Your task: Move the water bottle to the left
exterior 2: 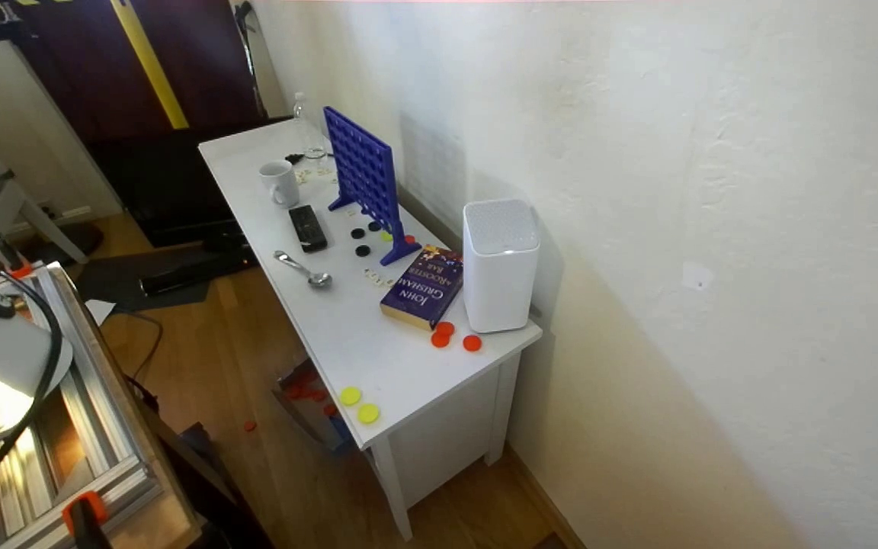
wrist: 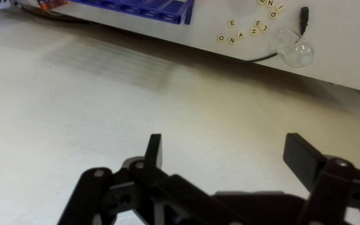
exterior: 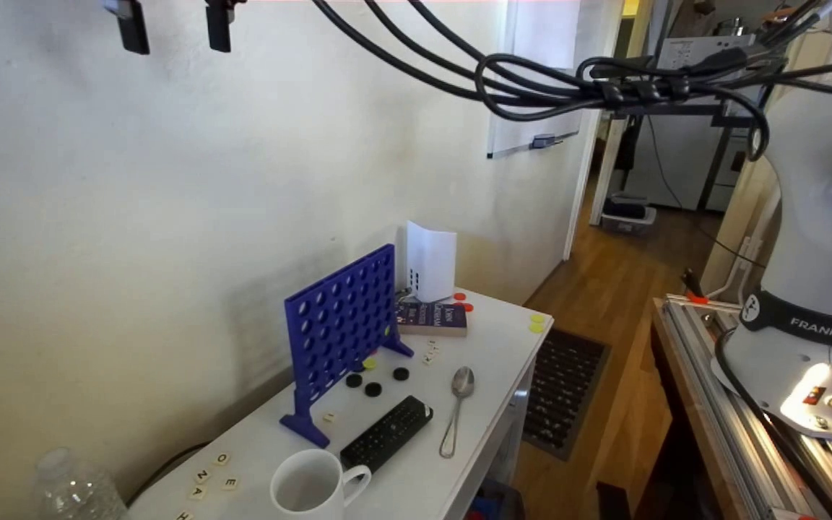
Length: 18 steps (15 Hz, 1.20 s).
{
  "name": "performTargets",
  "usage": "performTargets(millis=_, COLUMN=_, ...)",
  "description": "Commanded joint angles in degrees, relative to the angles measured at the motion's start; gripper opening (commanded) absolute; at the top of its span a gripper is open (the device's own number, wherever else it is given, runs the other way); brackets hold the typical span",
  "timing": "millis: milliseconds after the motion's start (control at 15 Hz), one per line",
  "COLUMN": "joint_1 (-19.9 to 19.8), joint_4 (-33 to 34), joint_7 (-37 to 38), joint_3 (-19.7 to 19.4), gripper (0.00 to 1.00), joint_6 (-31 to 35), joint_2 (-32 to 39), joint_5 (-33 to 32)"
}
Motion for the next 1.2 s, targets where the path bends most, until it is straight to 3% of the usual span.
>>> performTargets(millis=0, joint_1=-0.22, joint_4=-13.97, joint_7=10.85, joint_3=-0.92, gripper=1.0, joint_6=7.88, joint_2=-7.74, joint_5=0.99)
performTargets(millis=267, joint_1=-0.84, joint_4=-25.3, joint_7=21.75, joint_3=-1.94, gripper=1.0, joint_6=17.49, joint_2=-12.26, joint_5=1.49)
performTargets(millis=333, joint_1=-4.32, joint_4=-27.97, joint_7=24.86, joint_3=1.79, gripper=1.0, joint_6=20.08, joint_2=-13.41, joint_5=0.47)
performTargets(millis=600, joint_1=-8.34, joint_4=-39.79, joint_7=31.07, joint_3=4.46, gripper=1.0, joint_6=34.48, joint_2=-18.36, joint_5=2.61)
performTargets(millis=667, joint_1=-8.7, joint_4=-31.42, joint_7=28.05, joint_3=5.23, gripper=1.0, joint_6=28.63, joint_2=-13.04, joint_5=0.37)
performTargets(millis=1133, joint_1=-9.83, joint_4=-32.53, joint_7=28.13, joint_3=6.36, gripper=1.0, joint_6=29.61, joint_2=-13.38, joint_5=0.29)
